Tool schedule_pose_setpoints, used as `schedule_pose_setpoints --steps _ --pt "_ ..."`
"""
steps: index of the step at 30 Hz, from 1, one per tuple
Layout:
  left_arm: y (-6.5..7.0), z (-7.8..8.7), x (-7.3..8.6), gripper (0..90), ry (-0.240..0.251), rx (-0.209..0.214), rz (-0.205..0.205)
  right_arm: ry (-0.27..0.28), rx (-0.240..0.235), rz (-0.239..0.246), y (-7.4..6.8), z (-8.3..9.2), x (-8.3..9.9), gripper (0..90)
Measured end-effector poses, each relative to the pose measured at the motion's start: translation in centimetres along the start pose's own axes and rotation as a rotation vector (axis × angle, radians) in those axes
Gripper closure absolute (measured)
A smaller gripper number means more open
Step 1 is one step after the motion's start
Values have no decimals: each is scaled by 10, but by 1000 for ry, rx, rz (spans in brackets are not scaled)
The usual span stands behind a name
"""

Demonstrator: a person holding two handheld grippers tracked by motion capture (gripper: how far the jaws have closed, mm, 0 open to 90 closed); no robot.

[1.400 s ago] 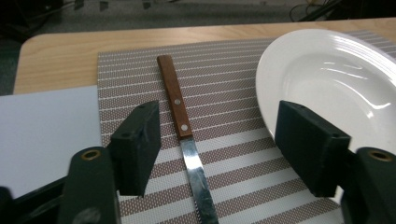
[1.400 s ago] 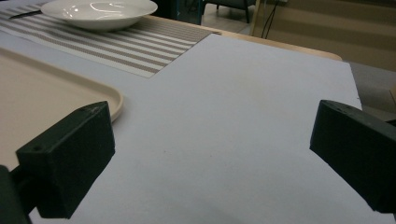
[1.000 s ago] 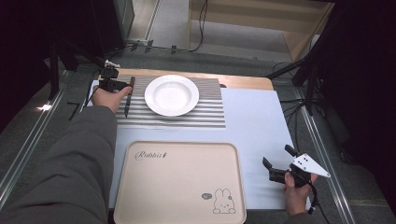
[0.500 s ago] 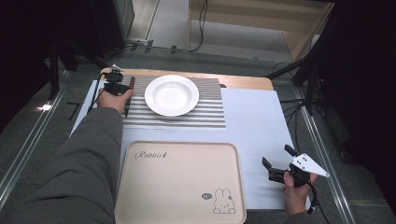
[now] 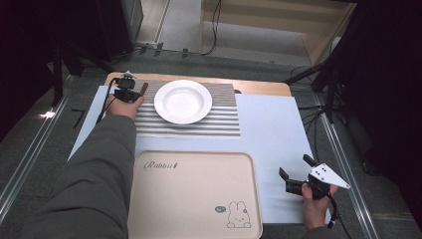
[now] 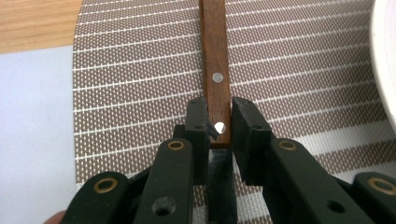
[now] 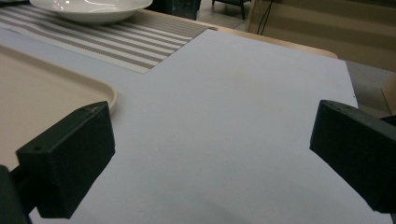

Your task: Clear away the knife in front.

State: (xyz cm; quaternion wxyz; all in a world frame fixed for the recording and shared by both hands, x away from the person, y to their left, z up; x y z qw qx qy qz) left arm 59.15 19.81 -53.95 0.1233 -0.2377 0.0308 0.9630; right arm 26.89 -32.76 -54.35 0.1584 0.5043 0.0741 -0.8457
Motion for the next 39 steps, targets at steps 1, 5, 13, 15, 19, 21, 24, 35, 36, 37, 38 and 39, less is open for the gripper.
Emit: schedule_pose_setpoints --steps 1,5,13,15,19,21,24,35,36,37,38,39 --pt "0 0 0 765 -1 -2 -5 0 1 1 0 0 0 0" --pt "1 2 3 766 -6 -2 -12 -3 3 2 0 0 0 0" --pt "0 10 10 767 -23 17 -3 -2 2 1 0 0 0 0" --pt "2 13 10 767 -18 24 -7 -1 1 1 0 0 0 0" --pt "7 22 7 767 1 43 -19 -1 -1 3 0 0 0 0" --pt "9 27 7 767 5 49 -28 -1 -2 3 0 -1 0 0" --pt "10 34 7 767 11 55 -33 -2 -1 2 0 0 0 0" --pt "15 52 16 767 23 85 -36 2 -7 3 0 0 0 0" --pt "16 53 17 768 22 85 -39 2 -7 4 0 0 0 0" --pt "16 55 18 768 23 85 -42 2 -7 2 0 0 0 0" --pt "17 57 19 767 24 87 -46 4 -8 1 0 0 0 0" --pt "18 58 19 767 27 92 -44 5 -9 1 0 0 0 0"
Point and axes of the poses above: each handheld gripper's, and its own axes: z roughly backward along the jaws, x roughly out of its underside, y roughly to its right, the point moved 7 cm from there along -z, roughly forward along the jaws, and after that the axes turned 8 degrees about -y, right-handed, at the moved point
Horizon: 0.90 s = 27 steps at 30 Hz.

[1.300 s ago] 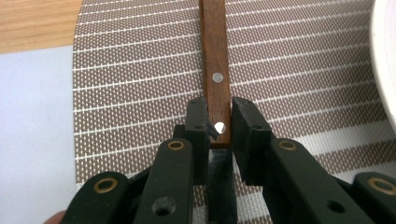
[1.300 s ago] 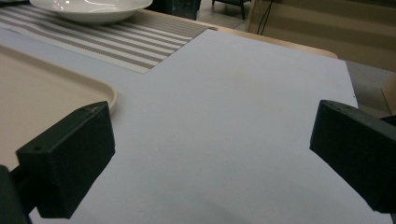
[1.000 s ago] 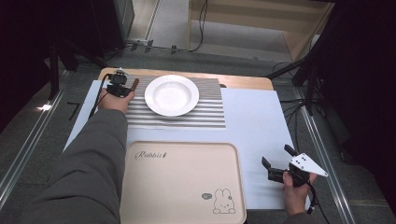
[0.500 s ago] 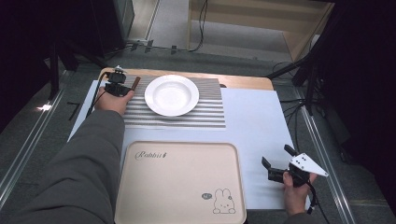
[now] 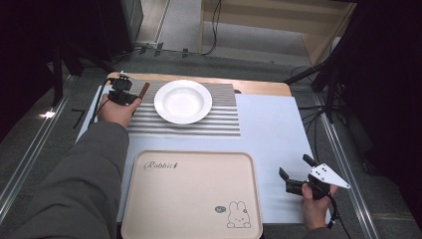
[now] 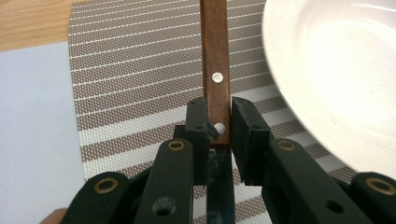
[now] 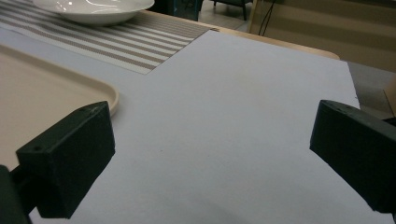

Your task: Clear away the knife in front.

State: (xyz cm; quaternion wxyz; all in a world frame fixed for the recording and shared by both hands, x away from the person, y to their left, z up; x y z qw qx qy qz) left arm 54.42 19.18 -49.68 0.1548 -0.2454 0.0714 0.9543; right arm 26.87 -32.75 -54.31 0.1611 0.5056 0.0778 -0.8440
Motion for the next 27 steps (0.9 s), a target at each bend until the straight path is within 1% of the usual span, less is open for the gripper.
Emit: schedule_pose_setpoints --steps 4,7,8,9,10,11,13,14,15,16,19,20,21,24,27 --pt "5 6 3 767 8 15 -12 1 -2 -1 0 0 0 0" --pt "11 8 7 768 14 21 -49 3 -3 0 0 0 0 0" --pt "13 9 8 767 9 25 -55 4 -3 -1 0 0 0 0" --pt "13 9 8 768 9 25 -55 4 -3 -1 0 0 0 0" --pt "16 11 10 768 17 37 -60 3 -4 -1 0 0 0 0" --pt "18 11 11 767 18 40 -64 2 -4 -1 0 0 0 0" --pt "19 12 12 768 18 44 -66 2 -4 -2 0 0 0 0" --pt "21 15 14 768 18 50 -72 3 -5 -2 0 0 0 0" --pt "23 15 16 768 17 57 -70 3 -4 -1 0 0 0 0" --pt "24 16 17 768 14 57 -79 4 -6 -1 0 0 0 0" --pt "26 17 19 767 10 65 -83 3 -6 -3 0 0 0 0" --pt "30 19 22 767 8 78 -92 4 -6 -1 0 0 0 0" --pt "31 19 24 768 2 75 -99 3 -6 -4 0 0 0 0" --pt "34 22 28 767 5 85 -107 4 -6 -1 0 0 0 0" --pt "35 25 30 767 9 90 -108 3 -6 -2 0 0 0 0"
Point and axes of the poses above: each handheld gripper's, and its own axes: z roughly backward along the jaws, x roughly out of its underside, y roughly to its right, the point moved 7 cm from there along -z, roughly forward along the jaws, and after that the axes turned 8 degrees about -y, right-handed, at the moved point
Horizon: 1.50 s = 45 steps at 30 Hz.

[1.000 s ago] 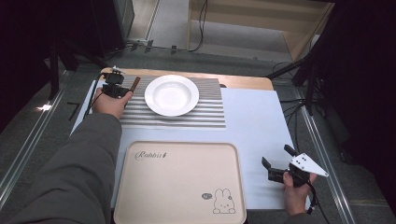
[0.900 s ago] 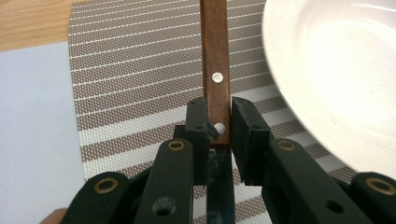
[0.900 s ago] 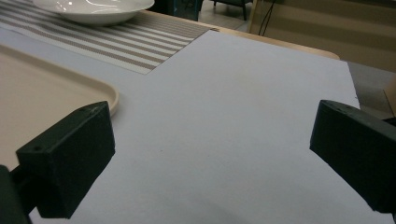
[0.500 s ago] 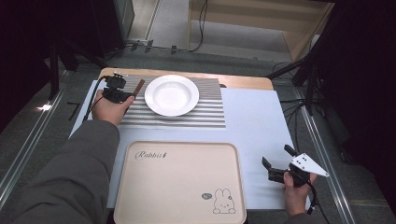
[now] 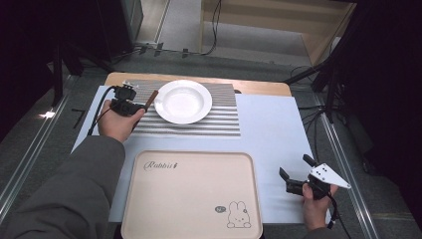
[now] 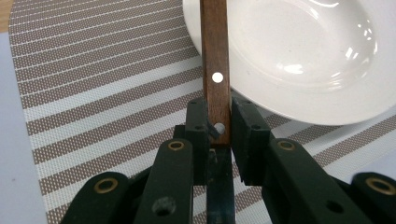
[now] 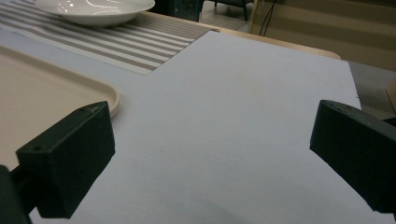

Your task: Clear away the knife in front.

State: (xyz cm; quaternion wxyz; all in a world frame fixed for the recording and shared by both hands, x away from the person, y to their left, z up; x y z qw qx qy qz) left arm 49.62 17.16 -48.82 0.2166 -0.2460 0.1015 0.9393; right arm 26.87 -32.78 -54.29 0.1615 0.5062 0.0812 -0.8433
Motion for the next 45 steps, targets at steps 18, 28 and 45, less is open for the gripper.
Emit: schedule_pose_setpoints --steps 18,28,45 --pt "27 26 15 767 48 74 -34 2 -4 1 0 0 0 0" --pt "38 33 24 768 65 93 -39 2 -5 -1 0 1 0 0" --pt "52 47 57 767 96 125 -35 2 -6 -1 0 1 0 0"
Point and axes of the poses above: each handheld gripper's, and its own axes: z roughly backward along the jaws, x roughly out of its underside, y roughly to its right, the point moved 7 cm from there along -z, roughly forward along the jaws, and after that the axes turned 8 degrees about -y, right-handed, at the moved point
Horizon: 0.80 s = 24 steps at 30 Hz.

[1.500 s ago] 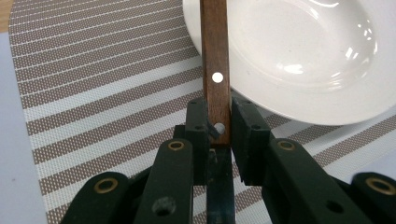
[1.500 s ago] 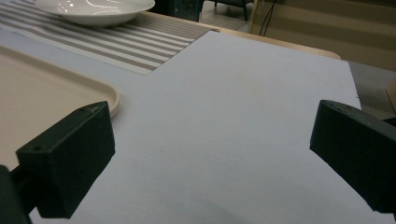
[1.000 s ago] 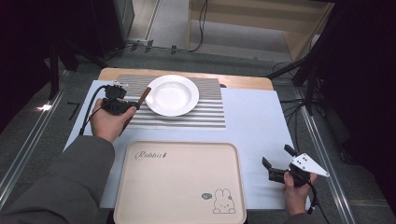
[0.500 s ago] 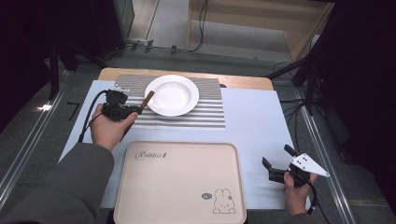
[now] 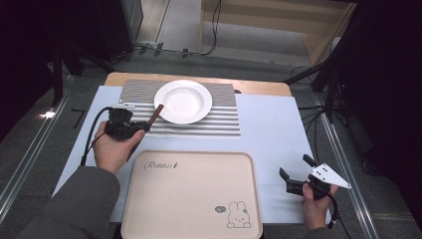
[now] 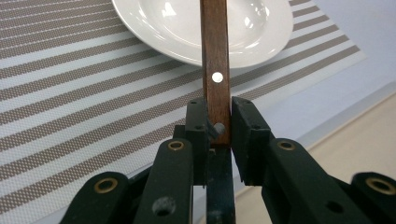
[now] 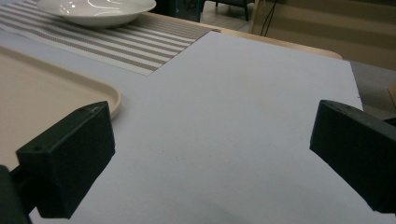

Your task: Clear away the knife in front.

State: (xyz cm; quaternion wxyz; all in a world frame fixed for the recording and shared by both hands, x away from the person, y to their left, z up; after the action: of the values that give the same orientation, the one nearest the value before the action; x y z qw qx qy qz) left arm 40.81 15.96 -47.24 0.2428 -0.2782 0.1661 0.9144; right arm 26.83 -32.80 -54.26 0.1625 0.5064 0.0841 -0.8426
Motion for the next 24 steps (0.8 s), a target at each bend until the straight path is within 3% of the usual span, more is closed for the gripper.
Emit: schedule_pose_setpoints --steps 24 --pt "40 11 43 766 6 19 -40 -1 0 0 0 0 0 0"
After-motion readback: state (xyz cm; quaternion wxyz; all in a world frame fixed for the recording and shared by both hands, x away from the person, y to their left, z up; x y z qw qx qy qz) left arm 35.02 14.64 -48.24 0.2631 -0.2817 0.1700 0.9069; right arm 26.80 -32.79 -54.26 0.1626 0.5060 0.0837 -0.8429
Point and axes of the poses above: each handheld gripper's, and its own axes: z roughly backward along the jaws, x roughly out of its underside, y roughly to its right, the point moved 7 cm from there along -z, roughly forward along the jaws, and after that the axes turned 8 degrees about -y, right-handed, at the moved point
